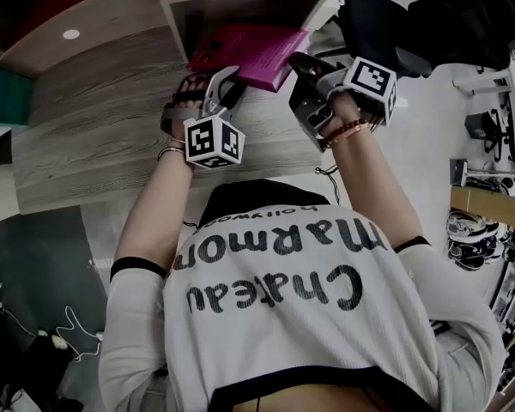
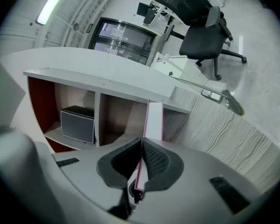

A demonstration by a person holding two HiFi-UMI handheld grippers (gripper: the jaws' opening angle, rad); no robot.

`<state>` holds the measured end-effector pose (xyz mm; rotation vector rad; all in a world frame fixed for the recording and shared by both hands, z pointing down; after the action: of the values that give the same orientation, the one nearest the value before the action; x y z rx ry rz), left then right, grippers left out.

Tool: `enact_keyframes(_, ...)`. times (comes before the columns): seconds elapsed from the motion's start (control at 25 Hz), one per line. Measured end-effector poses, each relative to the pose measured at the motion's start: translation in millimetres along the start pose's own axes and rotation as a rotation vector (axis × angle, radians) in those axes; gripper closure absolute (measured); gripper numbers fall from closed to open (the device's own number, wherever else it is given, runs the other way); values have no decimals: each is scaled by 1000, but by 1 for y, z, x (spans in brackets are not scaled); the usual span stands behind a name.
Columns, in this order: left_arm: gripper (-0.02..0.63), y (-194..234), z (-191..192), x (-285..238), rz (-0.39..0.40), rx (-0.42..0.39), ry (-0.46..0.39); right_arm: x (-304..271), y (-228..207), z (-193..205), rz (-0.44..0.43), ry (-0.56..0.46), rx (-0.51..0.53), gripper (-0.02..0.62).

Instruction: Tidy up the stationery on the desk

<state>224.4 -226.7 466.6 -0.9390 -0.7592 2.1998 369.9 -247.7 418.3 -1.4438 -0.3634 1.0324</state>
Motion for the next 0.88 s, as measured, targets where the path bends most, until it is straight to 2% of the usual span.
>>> enact_keyframes(0.32,451,9,-17,10,11,80,-30,11,19,-5,-66,-17,7,571)
enact_keyframes(0.56,454,12,-18,23,-16,72,-51,12,26,-1,-119,2,-22,568)
enact_keyframes(0.76,454,9,-12,34,-19,52,-33,14,40,-1,-168,-9,-2,560)
enact_keyframes(0.88,454,10,-8,43,-24,72,-32,15,50,1,-200,-7,11,560)
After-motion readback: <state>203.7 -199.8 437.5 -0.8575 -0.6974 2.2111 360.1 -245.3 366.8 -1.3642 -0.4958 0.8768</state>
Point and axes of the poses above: the fingertips, and each gripper's own axes: x backward along the fingers, y to its left, z out of its underside, the point moved 5 cm from there along x, backward along the fingers, and after that the axes turned 1 degree about x, right-handed, at the moved point
